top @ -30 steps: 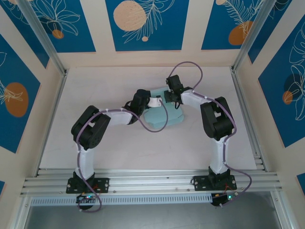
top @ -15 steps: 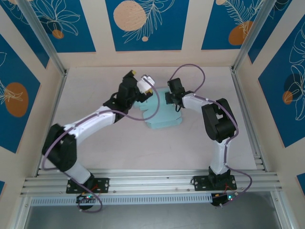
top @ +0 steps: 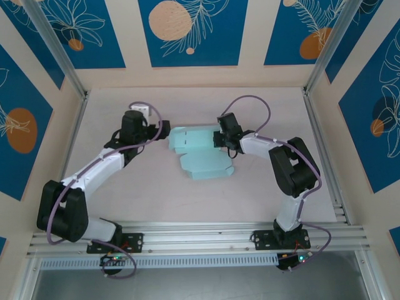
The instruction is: Fold the paper box
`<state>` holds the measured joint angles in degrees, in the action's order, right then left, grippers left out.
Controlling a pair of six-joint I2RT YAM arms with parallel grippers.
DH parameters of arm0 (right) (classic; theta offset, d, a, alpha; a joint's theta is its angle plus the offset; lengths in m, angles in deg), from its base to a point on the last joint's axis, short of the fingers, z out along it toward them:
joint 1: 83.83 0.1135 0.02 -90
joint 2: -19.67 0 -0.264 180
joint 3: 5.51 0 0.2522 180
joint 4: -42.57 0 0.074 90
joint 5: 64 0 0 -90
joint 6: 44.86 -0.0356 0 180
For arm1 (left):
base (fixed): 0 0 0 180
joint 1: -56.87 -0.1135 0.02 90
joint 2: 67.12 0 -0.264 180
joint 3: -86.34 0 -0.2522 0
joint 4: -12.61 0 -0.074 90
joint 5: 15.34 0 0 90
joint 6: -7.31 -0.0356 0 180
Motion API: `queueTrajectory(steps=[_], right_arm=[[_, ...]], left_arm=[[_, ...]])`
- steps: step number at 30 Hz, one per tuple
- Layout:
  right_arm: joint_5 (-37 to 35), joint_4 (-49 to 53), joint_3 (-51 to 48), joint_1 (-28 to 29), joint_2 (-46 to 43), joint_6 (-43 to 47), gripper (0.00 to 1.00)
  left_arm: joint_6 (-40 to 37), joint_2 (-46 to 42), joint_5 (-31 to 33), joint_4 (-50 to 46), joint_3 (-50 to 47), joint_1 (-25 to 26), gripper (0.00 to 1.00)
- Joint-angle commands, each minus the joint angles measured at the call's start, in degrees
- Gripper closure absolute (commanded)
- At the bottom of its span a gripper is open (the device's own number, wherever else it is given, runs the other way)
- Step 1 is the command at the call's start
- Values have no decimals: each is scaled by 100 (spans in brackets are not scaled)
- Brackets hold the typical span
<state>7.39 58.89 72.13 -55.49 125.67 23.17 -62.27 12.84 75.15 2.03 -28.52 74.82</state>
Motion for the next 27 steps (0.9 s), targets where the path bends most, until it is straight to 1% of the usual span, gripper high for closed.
queueTrajectory(steps=[1, 9, 12, 16, 21, 27], right_arm=[[-55, -187, -52, 190, -131, -186, 100], [-190, -106, 11, 390, -153, -307, 100], [-204, -86, 15, 414, -170, -357, 100], [-256, -81, 26, 445, -205, -377, 100], [-309, -126, 33, 473, -248, -360, 100], [-386, -123, 63, 495, -257, -421, 100]], left_arm=[[953, 150, -1247, 867, -164, -264, 0], [770, 507, -1754, 859, -85, -272, 0], [725, 651, -1767, 751, -73, -266, 1], [672, 785, -1735, 612, -119, -266, 5], [647, 957, -1806, 574, -180, -266, 6], [595, 1197, -2045, 550, -248, -208, 16]])
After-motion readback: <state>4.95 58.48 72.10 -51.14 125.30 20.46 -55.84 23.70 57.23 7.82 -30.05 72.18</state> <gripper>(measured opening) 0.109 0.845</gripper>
